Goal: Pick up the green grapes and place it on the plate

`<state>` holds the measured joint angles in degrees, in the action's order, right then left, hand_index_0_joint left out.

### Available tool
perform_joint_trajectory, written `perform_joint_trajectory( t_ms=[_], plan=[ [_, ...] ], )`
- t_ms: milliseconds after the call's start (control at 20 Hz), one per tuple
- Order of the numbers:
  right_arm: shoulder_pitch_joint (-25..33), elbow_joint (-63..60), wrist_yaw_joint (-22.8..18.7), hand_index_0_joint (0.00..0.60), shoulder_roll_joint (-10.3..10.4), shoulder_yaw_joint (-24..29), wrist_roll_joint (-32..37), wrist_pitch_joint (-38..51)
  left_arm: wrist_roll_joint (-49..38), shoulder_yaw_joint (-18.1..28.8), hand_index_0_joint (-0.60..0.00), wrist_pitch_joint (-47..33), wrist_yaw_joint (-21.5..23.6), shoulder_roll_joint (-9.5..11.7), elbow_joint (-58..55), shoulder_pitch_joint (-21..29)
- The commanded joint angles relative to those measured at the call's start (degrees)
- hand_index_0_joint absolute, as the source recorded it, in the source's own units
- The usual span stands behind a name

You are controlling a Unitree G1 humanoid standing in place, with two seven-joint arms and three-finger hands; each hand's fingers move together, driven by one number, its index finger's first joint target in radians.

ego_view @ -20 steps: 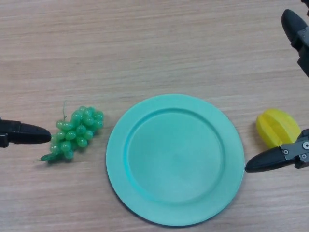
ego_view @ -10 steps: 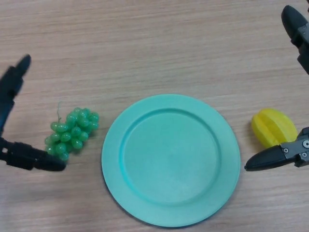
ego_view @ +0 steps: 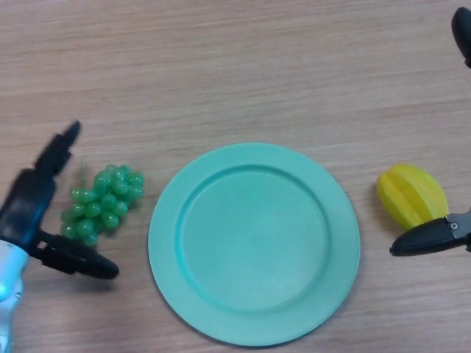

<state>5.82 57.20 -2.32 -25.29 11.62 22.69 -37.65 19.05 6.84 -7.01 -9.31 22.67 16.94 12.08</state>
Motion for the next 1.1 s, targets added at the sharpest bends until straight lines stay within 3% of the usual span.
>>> perform_joint_trajectory(
  t_ms=[50, 250, 300, 450, 500, 550, 750, 900, 1100],
  plan=[
    [0.04, 2.8, -0.16, 0.0, -1.84, 5.0, 1.67, 8.42, 1.69, 2.06, 0.0, -7.11, 3.92, 2.25, -0.6, 3.01],
    [-0.96, 2.8, -0.65, 0.0, -2.42, 6.23, 2.7, 9.31, 1.34, 0.88, 0.0, -7.11, 3.75, 0.93, 1.06, 3.84],
    [-0.99, 2.8, -0.68, 0.0, -2.46, 6.27, 2.72, 9.36, 1.28, 0.9, -0.05, -7.15, 3.79, 0.91, 0.99, 3.78],
    [-1.59, 2.8, -1.32, 0.0, -3.45, 6.63, 3.67, 10.09, 1.92, 1.2, -0.45, -8.58, 5.9, 0.94, 1.07, 3.16],
    [-2.0, 2.8, -2.0, 0.0, -4.22, 6.63, 4.3, 10.57, 2.31, 1.34, -0.55, -9.26, 6.83, 1.03, 1.34, 2.67],
    [-2.51, 2.8, -2.78, 0.0, -5.09, 6.49, 4.83, 11.18, 3.18, 1.22, -0.6, -9.79, 7.35, 1.2, 1.65, 1.97],
    [-3.08, 2.8, -4.38, 0.0, -6.16, 6.0, 6.16, 12.15, 0.35, 2.22, -0.6, -7.83, 3.77, 0.98, -0.11, -0.16],
    [-3.6, 2.8, -5.05, 0.0, -6.57, 5.7, 6.31, 12.9, -2.38, 4.0, -0.6, -6.6, 4.38, 1.15, -1.66, -0.38],
    [-3.63, 2.8, -5.51, 0.0, -7.11, 5.78, 7.22, 12.92, -11.42, 7.87, -0.6, 2.58, 4.05, 1.18, -13.97, -2.42]
  ],
)
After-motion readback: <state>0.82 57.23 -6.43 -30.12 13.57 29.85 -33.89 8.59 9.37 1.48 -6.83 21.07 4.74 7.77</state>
